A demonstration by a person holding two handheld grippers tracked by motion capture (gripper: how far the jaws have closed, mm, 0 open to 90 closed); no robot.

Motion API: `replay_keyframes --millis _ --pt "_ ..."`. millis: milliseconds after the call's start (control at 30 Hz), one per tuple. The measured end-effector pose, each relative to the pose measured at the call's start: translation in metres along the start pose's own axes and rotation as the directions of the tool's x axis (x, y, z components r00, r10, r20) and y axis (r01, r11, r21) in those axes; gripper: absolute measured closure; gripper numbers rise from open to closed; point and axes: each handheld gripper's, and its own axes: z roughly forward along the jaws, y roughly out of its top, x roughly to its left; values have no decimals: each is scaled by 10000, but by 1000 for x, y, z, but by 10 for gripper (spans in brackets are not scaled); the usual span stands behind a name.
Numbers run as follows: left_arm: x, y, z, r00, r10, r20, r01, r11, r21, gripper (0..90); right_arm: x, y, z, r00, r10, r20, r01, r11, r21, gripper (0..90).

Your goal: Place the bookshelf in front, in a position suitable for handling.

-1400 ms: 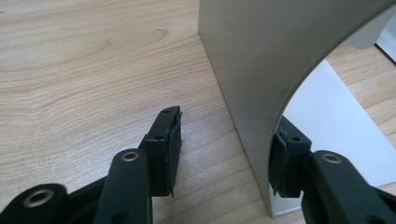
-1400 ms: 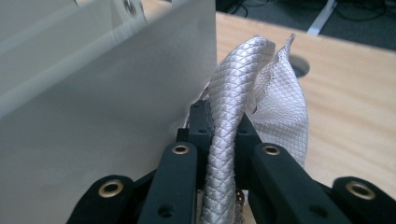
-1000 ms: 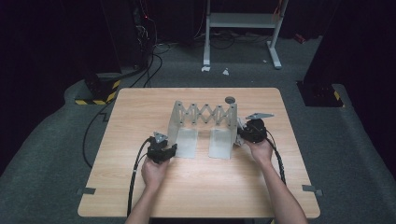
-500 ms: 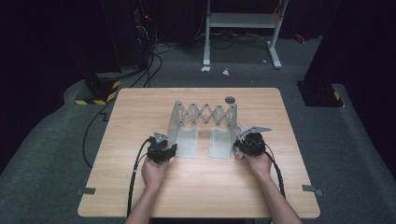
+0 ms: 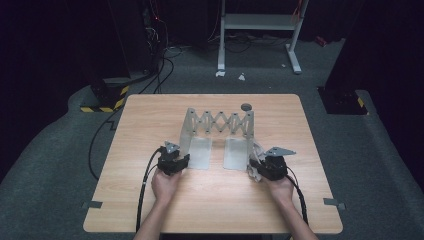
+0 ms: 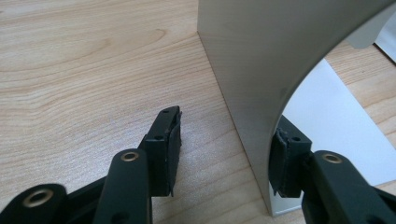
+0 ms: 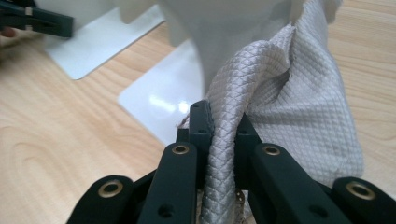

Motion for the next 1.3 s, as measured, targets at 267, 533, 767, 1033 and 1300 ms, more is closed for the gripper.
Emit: replay_keyframes --millis 267,533,767,1033,1300 --pt "0 0 0 10000 12 -6 -12 10000 6 513 16 -6 -13 9995 -157 -257 149 9994 -303 836" --pt "0 0 0 10000 -6 -21 6 10000 3 513 28 -6 -17 9980 -362 -520 337 9983 -484 836" --pt "0 0 0 10000 -8 -21 8 10000 4 513 39 -3 -22 9961 -567 -682 514 9958 -762 836" --pt "0 0 0 10000 -10 -23 10 10000 8 513 48 4 -17 9937 -746 -840 666 9933 -940 836" --pt "0 0 0 10000 -15 -19 15 10000 3 513 50 7 -3 9945 -857 -596 806 9933 -826 835"
